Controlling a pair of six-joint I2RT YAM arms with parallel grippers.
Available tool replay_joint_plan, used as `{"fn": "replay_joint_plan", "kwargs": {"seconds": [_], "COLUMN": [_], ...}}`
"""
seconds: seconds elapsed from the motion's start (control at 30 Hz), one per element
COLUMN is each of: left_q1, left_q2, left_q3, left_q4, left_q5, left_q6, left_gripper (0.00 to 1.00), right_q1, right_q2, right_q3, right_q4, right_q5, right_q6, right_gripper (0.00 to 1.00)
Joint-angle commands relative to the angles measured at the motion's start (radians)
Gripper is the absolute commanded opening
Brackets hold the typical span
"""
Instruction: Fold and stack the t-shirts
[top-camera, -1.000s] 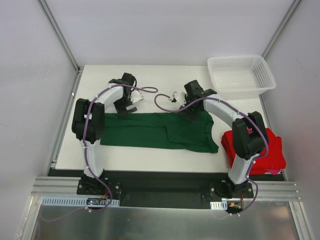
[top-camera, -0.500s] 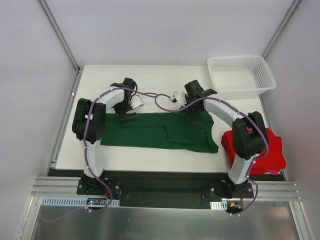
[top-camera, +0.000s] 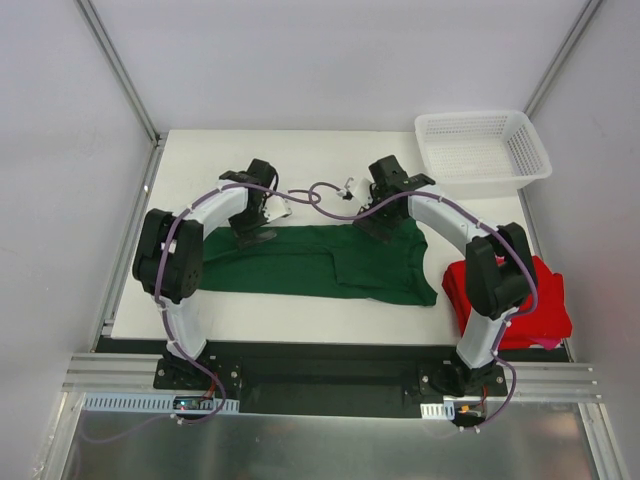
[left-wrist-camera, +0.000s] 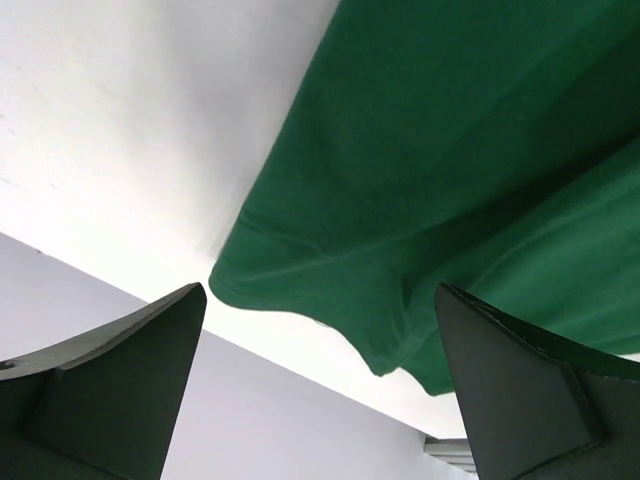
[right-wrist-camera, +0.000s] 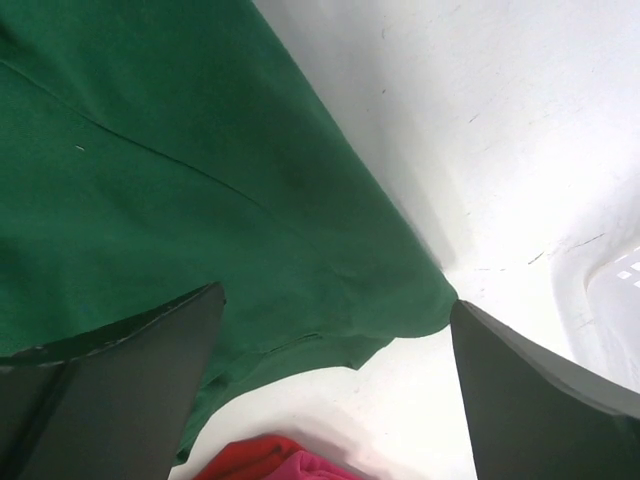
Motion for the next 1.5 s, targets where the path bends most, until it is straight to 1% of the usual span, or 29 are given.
{"fn": "replay_joint_plan", "kwargs": {"seconds": [0.0,0.2,0.4,0.47,0.5,0.6,0.63,0.7,0.73,0.8,0.87,0.93,0.97,1.03,1.07,1.1,1.17,1.27,1.3,1.47], "left_q1": [-0.003,-0.006,-0.006,-0.006,-0.006,-0.005,-0.005,-0.005,-0.003,0.003,0.04,0.09,0.145,0.198,0.249,0.268,0.317,0.334,0.371,0.437], "left_q2": [-0.073,-0.103,-0.117,-0.128,-0.14,-0.175,-0.186,-0.224,-0.237,-0.273,-0.289,-0.3,-0.3,-0.286,-0.28,-0.265,-0.251,-0.249,-0.249,-0.228], "left_q3": [-0.048,-0.103,-0.114,-0.118,-0.12,-0.144,-0.154,-0.187,-0.203,-0.253,-0.284,-0.284,-0.273,-0.258,-0.241,-0.233,-0.215,-0.204,-0.203,-0.152], "left_q4": [-0.025,-0.024,-0.025,-0.025,-0.025,-0.03,-0.031,-0.042,-0.044,-0.048,-0.045,-0.045,-0.047,-0.045,-0.044,-0.042,-0.042,-0.033,-0.028,-0.013], "left_q5": [-0.023,-0.019,-0.008,-0.008,-0.008,-0.02,-0.02,-0.025,-0.026,-0.049,-0.063,-0.077,-0.082,-0.092,-0.097,-0.1,-0.105,-0.108,-0.108,-0.122], "left_q6": [-0.005,-0.025,-0.039,-0.043,-0.049,-0.051,-0.054,-0.066,-0.071,-0.083,-0.089,-0.102,-0.103,-0.108,-0.108,-0.108,-0.108,-0.102,-0.096,-0.071], "left_gripper": [0.99,0.99,0.99,0.99,0.99,0.99,0.99,0.99,0.99,0.99,0.99,0.99,0.99,0.99,0.99,0.99,0.99,0.99,0.99,0.99], "right_q1": [-0.002,-0.002,0.001,0.01,0.014,0.036,0.043,0.063,0.066,0.078,0.092,0.101,0.113,0.127,0.142,0.148,0.17,0.19,0.198,0.225], "right_q2": [0.006,0.004,-0.003,-0.011,-0.014,-0.016,-0.012,0.009,0.018,0.049,0.072,0.102,0.113,0.144,0.153,0.168,0.176,0.198,0.202,0.241], "right_q3": [0.045,0.047,0.047,0.048,0.05,0.054,0.064,0.103,0.122,0.163,0.224,0.28,0.295,0.336,0.35,0.358,0.367,0.378,0.381,0.377], "right_q4": [-0.03,-0.034,-0.045,-0.053,-0.057,-0.076,-0.086,-0.119,-0.131,-0.169,-0.201,-0.221,-0.243,-0.271,-0.303,-0.317,-0.341,-0.379,-0.39,-0.389], "right_q5": [-0.028,-0.031,-0.06,-0.121,-0.178,-0.253,-0.3,-0.339,-0.392,-0.443,-0.505,-0.557,-0.571,-0.608,-0.62,-0.643,-0.654,-0.672,-0.674,-0.639], "right_q6": [0.02,0.019,0.045,0.058,0.06,0.046,0.039,0.032,0.034,0.034,0.034,0.023,0.017,-0.009,-0.021,-0.033,-0.058,-0.101,-0.112,-0.126], "right_gripper": [1.0,1.0,1.0,1.0,1.0,1.0,1.0,1.0,1.0,1.0,1.0,1.0,1.0,1.0,1.0,1.0,1.0,1.0,1.0,1.0]}}
